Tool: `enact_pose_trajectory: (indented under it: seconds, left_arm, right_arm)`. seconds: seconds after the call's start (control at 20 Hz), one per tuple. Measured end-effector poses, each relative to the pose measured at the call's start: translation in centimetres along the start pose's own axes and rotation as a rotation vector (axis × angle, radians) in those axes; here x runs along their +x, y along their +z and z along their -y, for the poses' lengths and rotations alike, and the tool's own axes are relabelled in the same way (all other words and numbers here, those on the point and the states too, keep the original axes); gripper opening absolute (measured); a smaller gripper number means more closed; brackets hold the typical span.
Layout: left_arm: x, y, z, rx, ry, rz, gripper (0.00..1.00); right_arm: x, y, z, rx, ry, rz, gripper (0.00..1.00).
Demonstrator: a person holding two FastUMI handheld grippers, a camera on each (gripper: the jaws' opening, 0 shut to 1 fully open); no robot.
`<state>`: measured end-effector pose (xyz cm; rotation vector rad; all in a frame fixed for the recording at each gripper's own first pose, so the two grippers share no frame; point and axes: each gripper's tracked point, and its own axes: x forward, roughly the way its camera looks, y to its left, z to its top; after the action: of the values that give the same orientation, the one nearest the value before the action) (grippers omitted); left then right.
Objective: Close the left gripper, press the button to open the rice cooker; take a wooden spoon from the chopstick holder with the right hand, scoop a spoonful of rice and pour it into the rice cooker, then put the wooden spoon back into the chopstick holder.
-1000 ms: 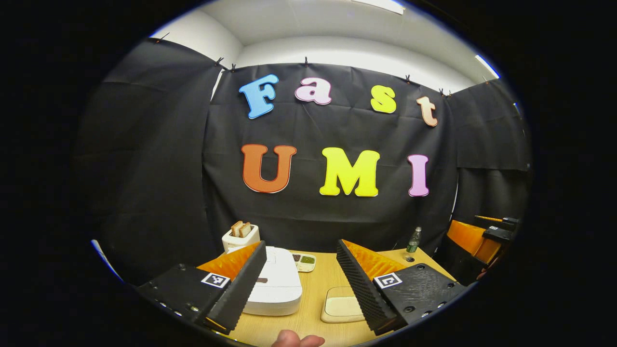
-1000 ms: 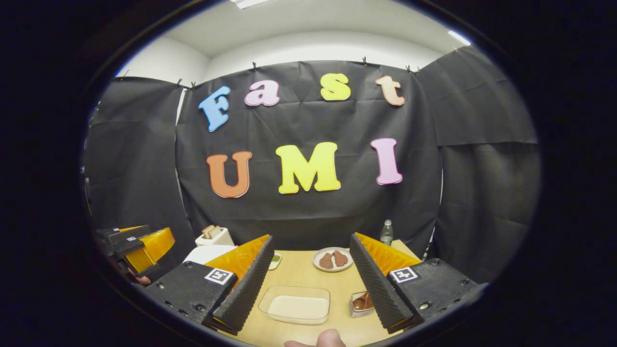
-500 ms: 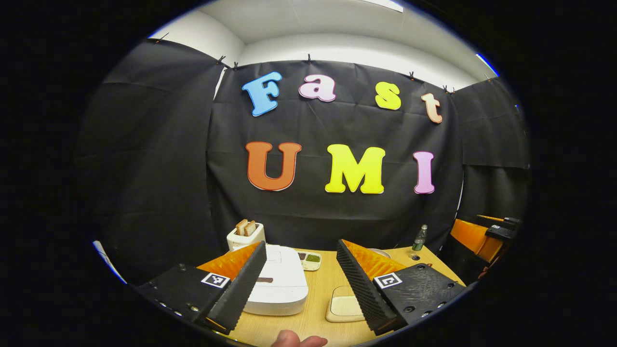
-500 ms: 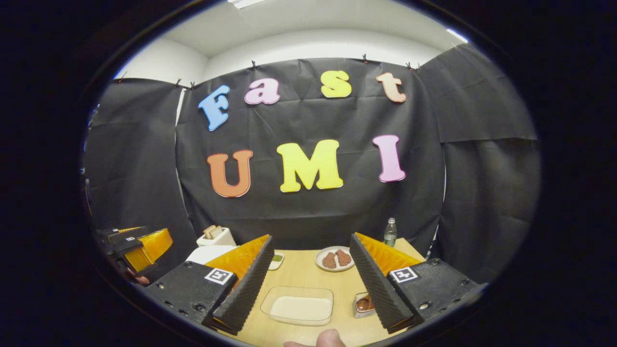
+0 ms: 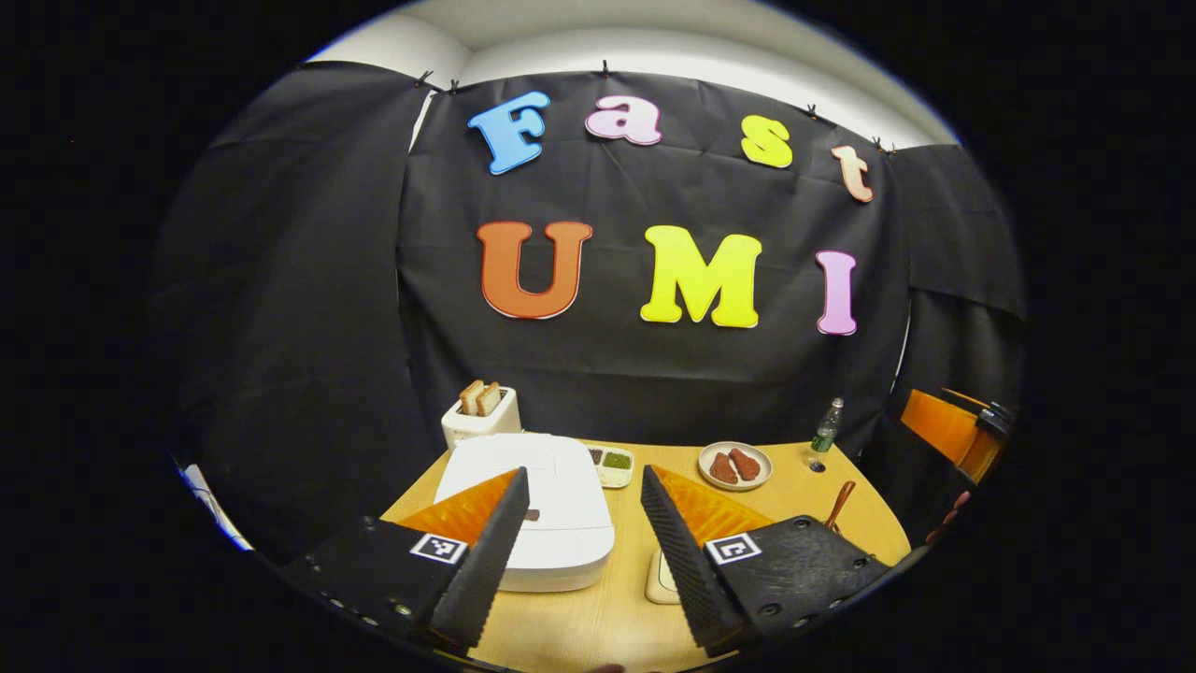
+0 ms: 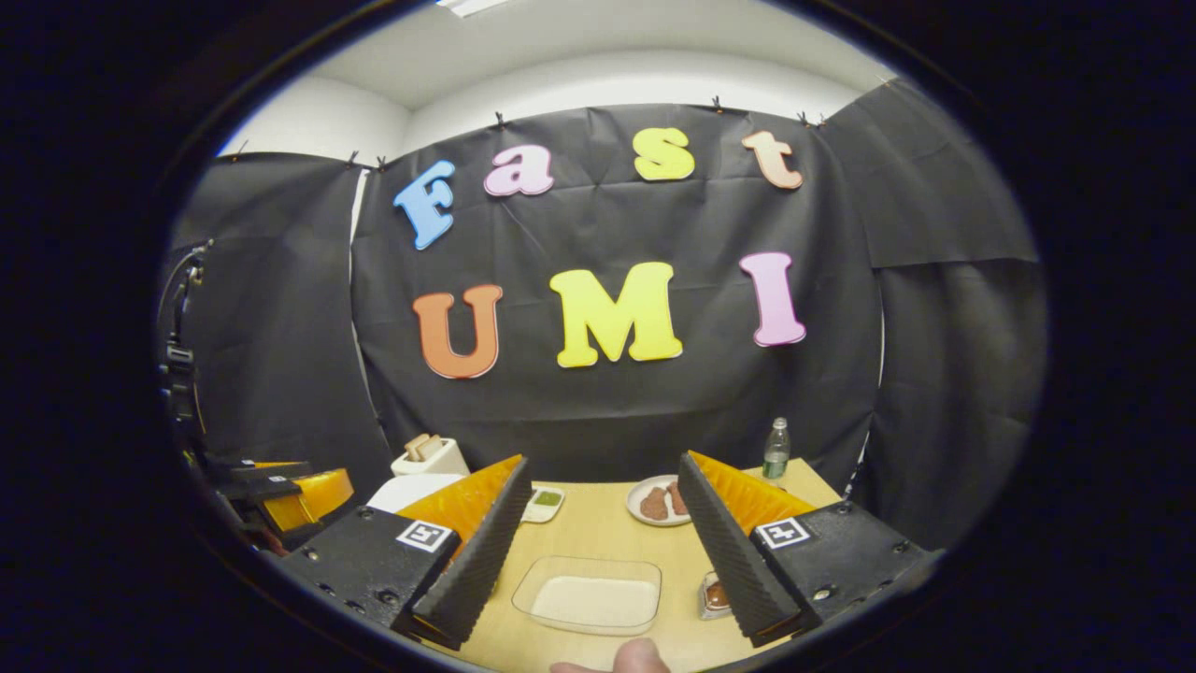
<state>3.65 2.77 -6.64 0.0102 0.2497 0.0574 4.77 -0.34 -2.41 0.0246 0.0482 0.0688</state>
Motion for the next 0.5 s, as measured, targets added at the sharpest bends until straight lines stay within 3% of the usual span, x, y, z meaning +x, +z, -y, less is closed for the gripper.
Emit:
enact_pose_trajectory:
  seconds: [0.05, 0.1, 0.25, 0.3, 0.5]
  left_arm:
    - [0.6, -0.3, -0.6, 0.000, 0.014, -0.018, 0.72]
    - [1.2, -0.7, -1.2, -0.001, 0.030, -0.040, 0.55]
    - [3.2, -2.2, -3.0, -0.024, 0.065, -0.111, 0.23]
    - [3.6, -3.0, -3.3, -0.042, 0.054, -0.136, 0.00]
    - [6.2, -4.9, -4.6, -0.112, 0.034, -0.212, 0.00]
  right_arm:
    - [0.3, -0.3, 0.4, 0.003, -0.003, -0.008, 1.00]
    - [0.6, -0.5, 0.8, 0.006, -0.006, -0.014, 1.00]
    - [1.6, -1.1, 2.0, 0.015, -0.018, -0.034, 1.00]
    - [2.0, -1.2, 2.4, 0.019, -0.022, -0.039, 1.00]
    - [3.5, -1.8, 3.7, 0.036, -0.037, -0.060, 1.00]
